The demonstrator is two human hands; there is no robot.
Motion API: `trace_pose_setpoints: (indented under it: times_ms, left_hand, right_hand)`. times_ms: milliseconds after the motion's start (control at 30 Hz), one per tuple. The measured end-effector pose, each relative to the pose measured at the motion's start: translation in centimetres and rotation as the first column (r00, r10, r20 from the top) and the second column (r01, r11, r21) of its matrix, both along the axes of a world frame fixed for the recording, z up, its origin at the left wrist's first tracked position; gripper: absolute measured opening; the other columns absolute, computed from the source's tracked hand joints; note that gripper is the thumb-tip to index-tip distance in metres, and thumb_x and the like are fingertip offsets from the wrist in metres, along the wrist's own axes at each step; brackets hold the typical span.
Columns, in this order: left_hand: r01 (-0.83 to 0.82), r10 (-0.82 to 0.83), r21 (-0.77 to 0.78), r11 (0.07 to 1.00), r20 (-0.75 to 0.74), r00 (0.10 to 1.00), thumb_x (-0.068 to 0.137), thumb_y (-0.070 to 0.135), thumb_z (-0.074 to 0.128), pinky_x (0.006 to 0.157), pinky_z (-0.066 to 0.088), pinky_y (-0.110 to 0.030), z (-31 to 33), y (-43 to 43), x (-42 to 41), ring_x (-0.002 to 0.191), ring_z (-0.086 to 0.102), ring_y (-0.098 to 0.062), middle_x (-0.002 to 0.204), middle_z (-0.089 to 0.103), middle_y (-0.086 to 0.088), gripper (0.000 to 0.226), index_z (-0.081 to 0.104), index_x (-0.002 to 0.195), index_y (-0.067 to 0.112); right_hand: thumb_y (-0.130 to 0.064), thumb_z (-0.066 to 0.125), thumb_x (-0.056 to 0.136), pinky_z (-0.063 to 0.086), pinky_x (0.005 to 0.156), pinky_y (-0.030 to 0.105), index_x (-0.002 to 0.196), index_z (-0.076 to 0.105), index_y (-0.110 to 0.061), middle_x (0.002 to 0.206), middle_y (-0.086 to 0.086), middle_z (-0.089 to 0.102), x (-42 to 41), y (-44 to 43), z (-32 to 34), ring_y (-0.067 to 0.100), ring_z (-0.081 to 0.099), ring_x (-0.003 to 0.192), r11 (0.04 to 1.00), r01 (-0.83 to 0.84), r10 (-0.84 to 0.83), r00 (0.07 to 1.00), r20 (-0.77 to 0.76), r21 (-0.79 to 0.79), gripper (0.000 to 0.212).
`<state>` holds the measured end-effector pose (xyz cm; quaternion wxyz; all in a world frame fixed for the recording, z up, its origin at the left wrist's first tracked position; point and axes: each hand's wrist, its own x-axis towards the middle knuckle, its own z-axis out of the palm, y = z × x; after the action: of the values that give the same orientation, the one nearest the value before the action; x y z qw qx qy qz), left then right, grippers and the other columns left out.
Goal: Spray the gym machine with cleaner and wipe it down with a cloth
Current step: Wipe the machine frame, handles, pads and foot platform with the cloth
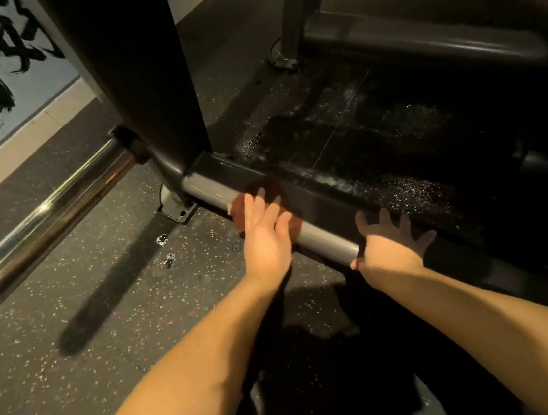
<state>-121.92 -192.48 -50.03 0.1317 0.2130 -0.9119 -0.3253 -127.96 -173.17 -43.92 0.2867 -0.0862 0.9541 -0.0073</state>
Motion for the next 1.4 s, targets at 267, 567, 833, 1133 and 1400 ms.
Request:
trace_pose_setpoints:
  times_ms: [267,567,833,1133,1400]
  left_hand:
    - [-0.200,0.242,-0.159,0.967,0.322,0.915,0.101,0.026,0.053,0.112,0.039,-0.060,3.2,-11.1,-6.1,0.132,0.047,-0.047,0.140,0.056,-0.026,0.032,0.069,0.124,0.008]
    - [0.345,-0.096,-0.369,0.863,0.550,0.829,0.109,0.039,0.040,0.122,0.019,-0.055,3.5,-7.5,-10.2,0.149,0.034,-0.027,0.157,0.047,-0.004,0.043,0.052,0.148,0.022]
    - [0.640,-0.495,-0.204,0.741,0.479,0.725,0.108,0.035,0.049,0.124,0.013,-0.043,3.4,1.6,-9.6,0.146,0.040,-0.023,0.154,0.052,-0.001,0.043,0.053,0.148,0.023]
    - [0.187,-0.071,-0.248,0.950,0.415,0.907,0.109,0.035,0.045,0.120,0.001,-0.067,1.7,-7.9,-10.2,0.156,0.020,-0.022,0.160,0.043,0.001,0.042,0.053,0.148,0.022]
    - [0.257,-0.172,-0.221,0.941,0.343,0.924,0.109,0.032,0.045,0.125,0.002,-0.053,2.6,1.3,-7.4,0.155,0.021,-0.021,0.160,0.044,0.000,0.042,0.052,0.149,0.023]
  right_hand:
    - [-0.037,0.074,0.093,0.007,0.117,0.077,0.162,0.006,-0.043,0.172,0.006,0.000,-0.1,-0.1,-0.1,0.041,-0.003,0.156,1.000,-0.004,0.004,1.000,-0.001,-0.011,0.098]
    - [-0.032,0.074,0.093,0.007,0.116,0.078,0.162,0.007,-0.041,0.172,0.007,-0.001,-0.2,-0.2,0.0,0.042,-0.004,0.156,1.000,0.001,-0.001,1.000,0.013,-0.018,0.097]
    - [-0.042,0.074,0.091,0.011,0.117,0.077,0.162,0.011,-0.040,0.171,0.008,0.006,0.3,0.7,0.2,0.041,0.003,0.156,0.998,-0.043,0.042,0.998,-0.037,-0.045,0.095]
    - [-0.035,0.077,0.090,0.007,0.116,0.078,0.162,0.011,-0.041,0.172,0.008,0.005,0.0,0.2,0.2,0.041,0.002,0.156,0.999,-0.005,0.004,1.000,-0.005,-0.050,0.097]
    - [-0.039,0.077,0.089,0.003,0.116,0.076,0.163,0.015,-0.026,0.171,0.010,0.011,1.2,0.9,-0.5,0.040,0.004,0.156,0.993,-0.018,0.006,0.995,-0.096,-0.120,0.098]
